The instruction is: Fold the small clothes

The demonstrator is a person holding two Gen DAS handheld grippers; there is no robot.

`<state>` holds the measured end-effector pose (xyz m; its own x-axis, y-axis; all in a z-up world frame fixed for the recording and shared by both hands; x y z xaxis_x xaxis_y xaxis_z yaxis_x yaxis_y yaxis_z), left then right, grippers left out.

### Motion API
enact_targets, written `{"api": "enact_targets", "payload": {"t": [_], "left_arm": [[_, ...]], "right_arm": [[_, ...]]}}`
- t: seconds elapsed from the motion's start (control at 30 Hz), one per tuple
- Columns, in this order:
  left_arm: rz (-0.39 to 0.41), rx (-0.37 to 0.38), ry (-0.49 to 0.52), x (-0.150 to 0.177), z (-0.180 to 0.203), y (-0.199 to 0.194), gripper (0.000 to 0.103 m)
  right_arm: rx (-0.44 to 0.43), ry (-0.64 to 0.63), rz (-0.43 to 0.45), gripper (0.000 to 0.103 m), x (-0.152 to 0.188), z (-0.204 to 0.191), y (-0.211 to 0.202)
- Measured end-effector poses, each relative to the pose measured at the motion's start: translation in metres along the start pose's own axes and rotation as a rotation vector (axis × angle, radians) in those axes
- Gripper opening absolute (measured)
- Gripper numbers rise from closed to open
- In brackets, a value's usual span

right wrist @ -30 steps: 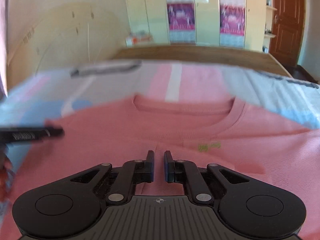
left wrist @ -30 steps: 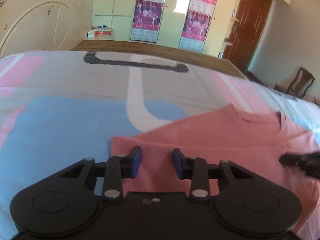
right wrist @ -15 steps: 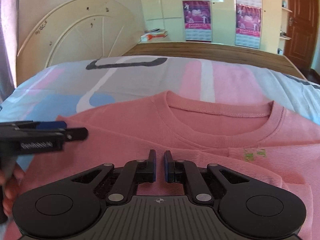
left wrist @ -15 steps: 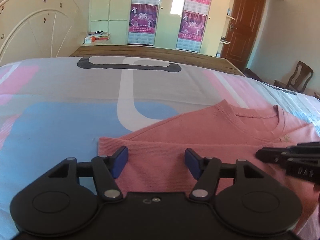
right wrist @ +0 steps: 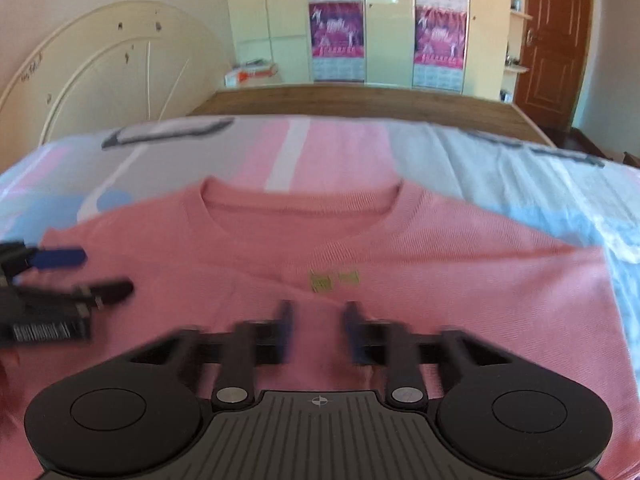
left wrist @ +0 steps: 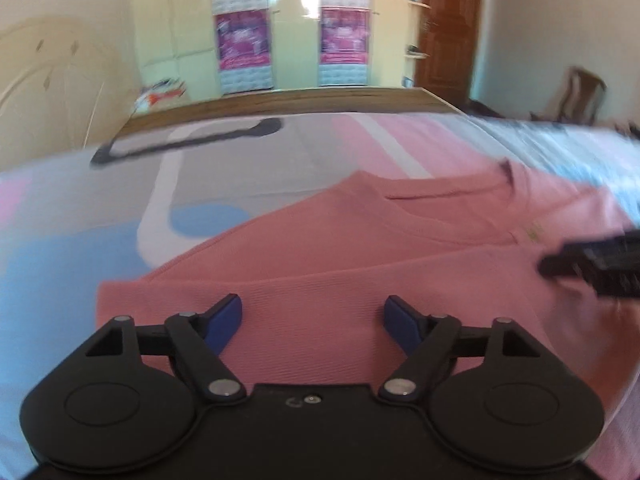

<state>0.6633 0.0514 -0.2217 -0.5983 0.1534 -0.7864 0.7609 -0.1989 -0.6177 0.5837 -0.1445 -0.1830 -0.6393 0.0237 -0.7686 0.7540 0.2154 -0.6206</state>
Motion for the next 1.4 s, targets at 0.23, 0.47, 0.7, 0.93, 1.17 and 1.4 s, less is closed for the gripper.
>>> {"api": "enact_targets", "payload": {"t": [0.23,0.47,0.7,0.93,1.17,1.4], "left_arm": [[0.000,-0.084,-0.006,0.016,-0.035,-0.030,0.074],[0.021,-0.039,0.004,0.045,-0.011,-0.083,0.075],[0.005,-0.050,0.004,0.079,0.002,-0.114,0.075],[-0.010,-0.053,-0.012,0.088,0.005,-0.111,0.077],[-0.015,-0.024,-0.002,0.097,0.003,-0.119,0.078],[-0.028,-0.028,0.037,0.098,0.005,-0.124,0.080]], "right_arm": [[0.038,0.044,0.010,0.034,0.006,0.039,-0.026],[0.035,-0.016,-0.020,0.034,0.037,0.033,-0.063],[0.047,-0.014,0.054,0.034,0.049,0.018,-0.093],[0.076,-0.057,0.004,0.034,0.060,-0.012,-0.072],[0.119,-0.043,0.019,0.034,0.059,-0.019,-0.089],[0.138,-0.040,-0.059,0.034,0.071,-0.022,-0.078]]}}
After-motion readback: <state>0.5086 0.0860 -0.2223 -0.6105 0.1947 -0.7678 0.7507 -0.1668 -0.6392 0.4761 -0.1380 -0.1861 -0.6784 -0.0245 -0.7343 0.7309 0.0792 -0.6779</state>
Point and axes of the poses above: each gripper's, at about its wrist camera, not at the fingertips, and y roughly the way its jaws point, z to its right, x to its underside, the point moved 10 cm from there along y, roughly the way its jaws point, and after that the axes turned 6 degrees about z, right-handed, at the moved point
